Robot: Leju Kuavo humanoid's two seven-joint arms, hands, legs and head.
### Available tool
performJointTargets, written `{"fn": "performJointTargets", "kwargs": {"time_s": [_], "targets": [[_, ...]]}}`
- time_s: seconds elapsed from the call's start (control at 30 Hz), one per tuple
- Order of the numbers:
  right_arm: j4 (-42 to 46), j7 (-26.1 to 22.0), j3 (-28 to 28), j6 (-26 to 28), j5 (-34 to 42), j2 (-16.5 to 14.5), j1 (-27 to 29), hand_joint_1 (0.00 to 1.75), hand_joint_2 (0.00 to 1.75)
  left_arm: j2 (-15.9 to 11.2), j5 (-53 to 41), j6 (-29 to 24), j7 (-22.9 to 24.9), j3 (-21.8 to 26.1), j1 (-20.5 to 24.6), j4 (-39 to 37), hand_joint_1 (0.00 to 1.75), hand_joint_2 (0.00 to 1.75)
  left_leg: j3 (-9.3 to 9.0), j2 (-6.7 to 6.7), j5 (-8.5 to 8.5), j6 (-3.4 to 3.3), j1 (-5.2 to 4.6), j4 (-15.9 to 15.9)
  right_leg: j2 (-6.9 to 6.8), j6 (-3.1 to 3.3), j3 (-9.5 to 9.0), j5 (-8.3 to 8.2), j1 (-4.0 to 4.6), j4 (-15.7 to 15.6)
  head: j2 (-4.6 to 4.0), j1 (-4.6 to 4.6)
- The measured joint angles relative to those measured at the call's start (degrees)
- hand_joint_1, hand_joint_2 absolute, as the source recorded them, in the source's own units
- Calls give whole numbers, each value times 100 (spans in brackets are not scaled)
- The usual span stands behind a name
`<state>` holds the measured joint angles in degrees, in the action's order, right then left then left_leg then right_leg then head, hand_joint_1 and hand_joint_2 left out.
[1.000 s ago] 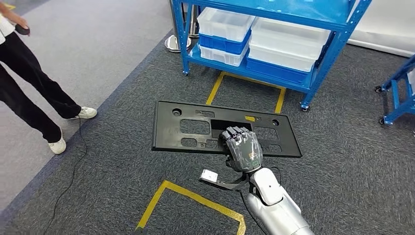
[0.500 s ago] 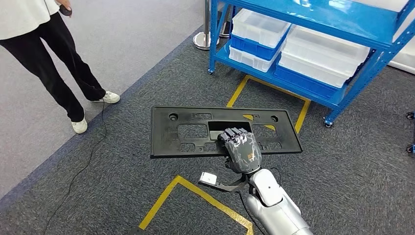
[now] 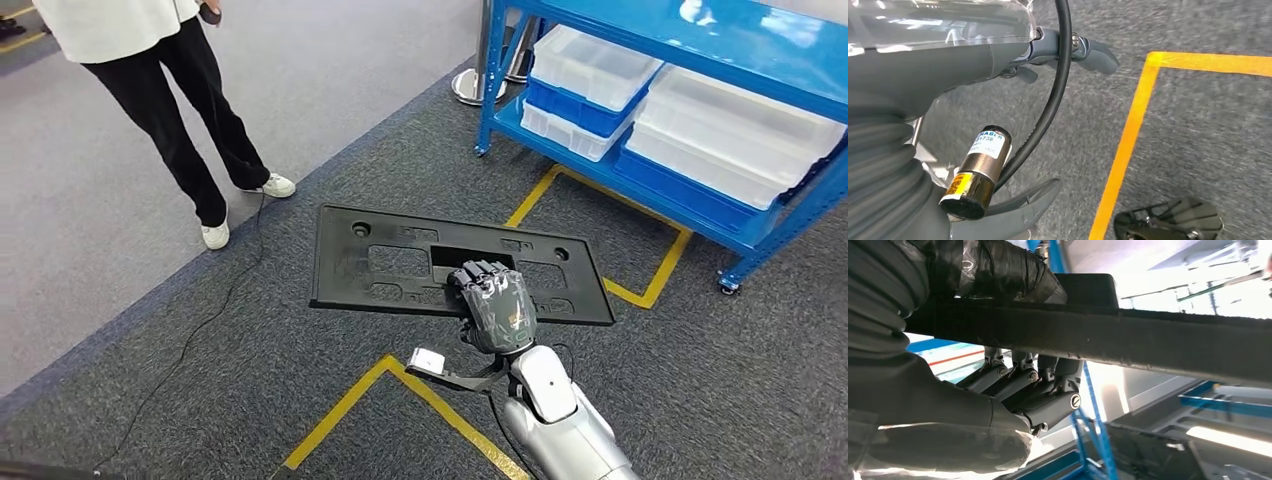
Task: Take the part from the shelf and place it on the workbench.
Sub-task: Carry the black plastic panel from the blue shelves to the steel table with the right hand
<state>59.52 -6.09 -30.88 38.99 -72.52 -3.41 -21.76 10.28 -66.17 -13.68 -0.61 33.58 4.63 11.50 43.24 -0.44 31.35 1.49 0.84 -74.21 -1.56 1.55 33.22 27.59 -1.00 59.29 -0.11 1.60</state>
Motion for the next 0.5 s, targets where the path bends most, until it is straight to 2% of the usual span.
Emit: {"fn": "performJointTargets", "kwargs": {"time_s": [0.03,0.07,0.13,0.17,0.2,0.23,0.27,0.3,0.37,0.43,0.47,0.5], "targets": [[0,1,0,0,0,-1,2,166,175,0,0,3,0,1,-6,0,0,175,-15,12,-84,-5,0,40,-67,0,-9,10,5,1,0,0],[1,1,0,0,0,-1,0,166,175,-1,0,7,0,1,-12,0,0,175,-143,33,-253,-23,-3,294,-129,-5,-23,23,11,1,0,-1],[2,1,0,0,0,-3,-10,166,175,-2,-1,8,0,2,-9,0,0,175,-561,242,-589,-100,-56,1093,-244,-32,-60,56,34,1,0,0],[3,1,0,0,0,-3,-15,166,175,-2,-1,8,0,2,-1,0,0,175,-704,339,-669,-146,-93,1378,-295,-54,-71,70,48,0,0,1],[3,1,0,0,0,-4,-18,166,175,-3,-1,8,0,2,6,0,0,175,-777,410,-689,-185,-127,1533,-346,-76,-80,82,61,-3,0,1],[3,0,0,0,0,-5,-20,166,175,-3,0,9,0,2,7,0,0,175,-780,405,-671,-213,-151,1565,-396,-100,-89,89,72,-12,0,2],[4,-1,0,0,0,-9,-21,166,175,-4,0,9,0,2,4,0,0,175,-775,334,-683,-239,-146,1585,-445,-126,-106,96,76,-25,0,1],[8,-1,0,0,1,-12,-22,166,175,-4,0,9,1,3,-6,0,0,175,-788,277,-698,-263,-131,1614,-425,-157,-113,119,71,-7,0,3],[20,-1,0,0,8,-15,-28,166,175,-4,0,9,2,5,-9,0,0,175,-825,161,-733,-327,-91,1679,-189,-204,-14,305,57,264,0,8],[22,-1,0,0,18,-1,-13,166,175,-3,-1,9,2,7,8,0,0,175,-835,40,-742,-370,-75,1693,80,-217,301,650,42,935,0,11],[20,-1,0,0,21,8,2,166,175,-3,-1,9,1,8,15,0,0,175,-833,-28,-741,-381,-77,1688,125,-219,477,781,40,1278,0,13],[17,-1,0,0,25,18,19,166,175,-3,-1,9,1,10,13,0,0,175,-832,-102,-737,-382,-78,1678,141,-220,601,818,38,1492,0,12]]}}
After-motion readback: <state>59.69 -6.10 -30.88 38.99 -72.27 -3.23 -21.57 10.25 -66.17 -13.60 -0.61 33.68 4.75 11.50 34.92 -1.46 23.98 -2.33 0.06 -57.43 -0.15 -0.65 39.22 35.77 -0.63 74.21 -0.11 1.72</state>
